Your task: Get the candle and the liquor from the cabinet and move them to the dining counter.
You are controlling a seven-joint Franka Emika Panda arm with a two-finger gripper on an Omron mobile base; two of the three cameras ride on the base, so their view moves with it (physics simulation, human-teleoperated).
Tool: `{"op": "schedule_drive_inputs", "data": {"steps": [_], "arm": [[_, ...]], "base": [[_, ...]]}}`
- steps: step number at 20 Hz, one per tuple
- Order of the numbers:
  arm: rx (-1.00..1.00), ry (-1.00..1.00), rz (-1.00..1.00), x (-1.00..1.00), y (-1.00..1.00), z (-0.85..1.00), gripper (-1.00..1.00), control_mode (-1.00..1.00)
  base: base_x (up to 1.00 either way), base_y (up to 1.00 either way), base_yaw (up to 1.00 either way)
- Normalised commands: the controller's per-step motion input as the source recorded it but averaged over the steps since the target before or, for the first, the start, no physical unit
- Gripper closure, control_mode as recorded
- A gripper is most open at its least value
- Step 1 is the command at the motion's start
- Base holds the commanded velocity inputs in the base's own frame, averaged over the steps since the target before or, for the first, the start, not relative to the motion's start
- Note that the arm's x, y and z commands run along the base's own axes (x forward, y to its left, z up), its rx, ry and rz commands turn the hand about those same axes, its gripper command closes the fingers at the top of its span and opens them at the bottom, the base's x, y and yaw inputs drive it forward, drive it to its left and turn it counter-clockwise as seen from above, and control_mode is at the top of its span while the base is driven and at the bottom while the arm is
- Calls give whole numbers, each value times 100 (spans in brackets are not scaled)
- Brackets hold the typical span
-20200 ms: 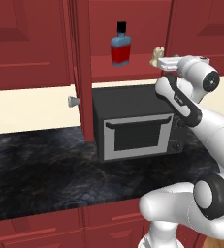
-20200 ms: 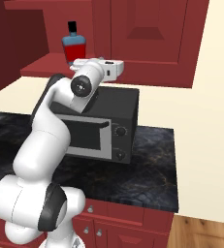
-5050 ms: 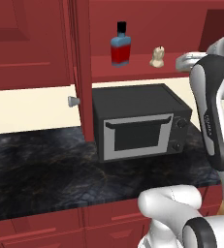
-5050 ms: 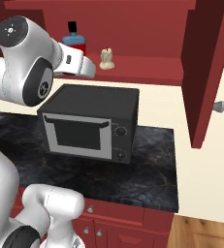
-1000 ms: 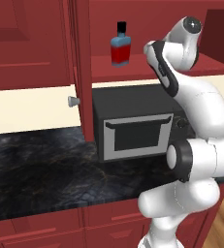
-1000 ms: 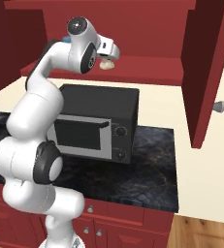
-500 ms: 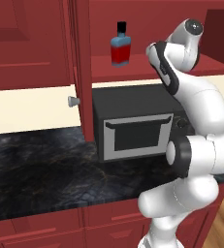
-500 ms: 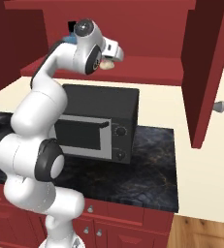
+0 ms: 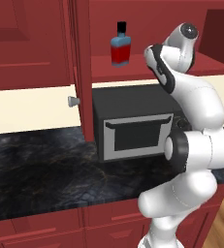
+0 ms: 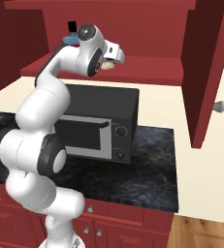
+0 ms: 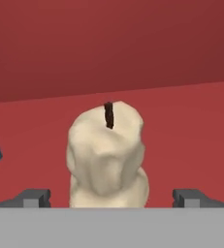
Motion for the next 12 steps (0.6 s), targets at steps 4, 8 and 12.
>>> {"op": "schedule_drive_inputs", "data": {"steps": [4,8,12], "arm": [[0,0,0,23,0,0,-100,-100],[0,0,0,19,0,0,-100,-100],[0,1,0,21,0,0,-100,-100]], "base": [[0,0,0],[0,0,0],[0,0,0]]}}
